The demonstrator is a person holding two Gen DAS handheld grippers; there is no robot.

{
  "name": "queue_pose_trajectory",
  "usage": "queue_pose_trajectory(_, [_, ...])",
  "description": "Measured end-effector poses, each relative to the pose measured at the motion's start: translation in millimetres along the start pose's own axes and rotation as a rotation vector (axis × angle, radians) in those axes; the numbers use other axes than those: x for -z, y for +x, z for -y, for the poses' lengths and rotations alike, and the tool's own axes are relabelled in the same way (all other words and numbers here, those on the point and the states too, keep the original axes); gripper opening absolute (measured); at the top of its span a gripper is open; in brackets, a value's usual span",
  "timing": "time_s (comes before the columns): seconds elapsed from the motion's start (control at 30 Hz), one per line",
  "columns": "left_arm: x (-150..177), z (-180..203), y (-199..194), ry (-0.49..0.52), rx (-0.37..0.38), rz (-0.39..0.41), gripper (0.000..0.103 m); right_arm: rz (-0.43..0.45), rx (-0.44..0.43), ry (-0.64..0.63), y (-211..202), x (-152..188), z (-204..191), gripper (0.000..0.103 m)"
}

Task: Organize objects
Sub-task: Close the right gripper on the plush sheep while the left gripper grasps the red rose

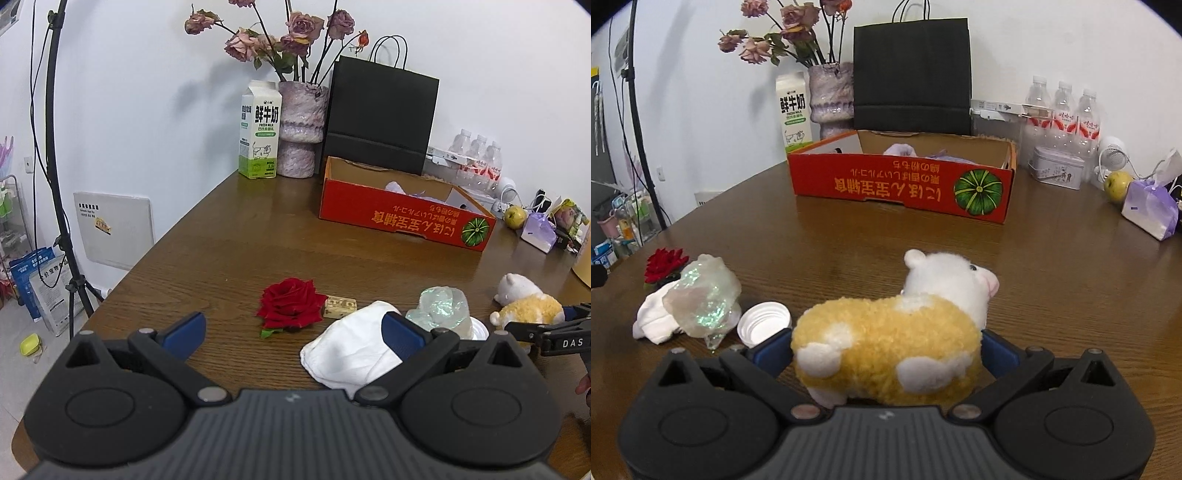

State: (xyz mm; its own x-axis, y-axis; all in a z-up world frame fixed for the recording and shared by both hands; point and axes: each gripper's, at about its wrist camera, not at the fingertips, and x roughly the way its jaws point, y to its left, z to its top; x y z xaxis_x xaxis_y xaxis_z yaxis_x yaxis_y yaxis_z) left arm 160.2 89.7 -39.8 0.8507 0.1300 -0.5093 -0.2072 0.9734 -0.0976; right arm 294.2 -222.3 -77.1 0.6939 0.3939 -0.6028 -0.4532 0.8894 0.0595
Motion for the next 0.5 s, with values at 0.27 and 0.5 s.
queue_pose_trajectory(0.27, [-5.6,-8.2,22.0,0.007,-0.016,-0.043,0.103,0.046,0.0,-0.001,3.4,4.8,-1.2,0.101])
queue_pose_trajectory(0.5, [-17.7,-13.0,59.3,0.03,-0.039,-0.126,0.103,0.095,0.045,-0.021,-3.6,4.3,-5.8,0.096])
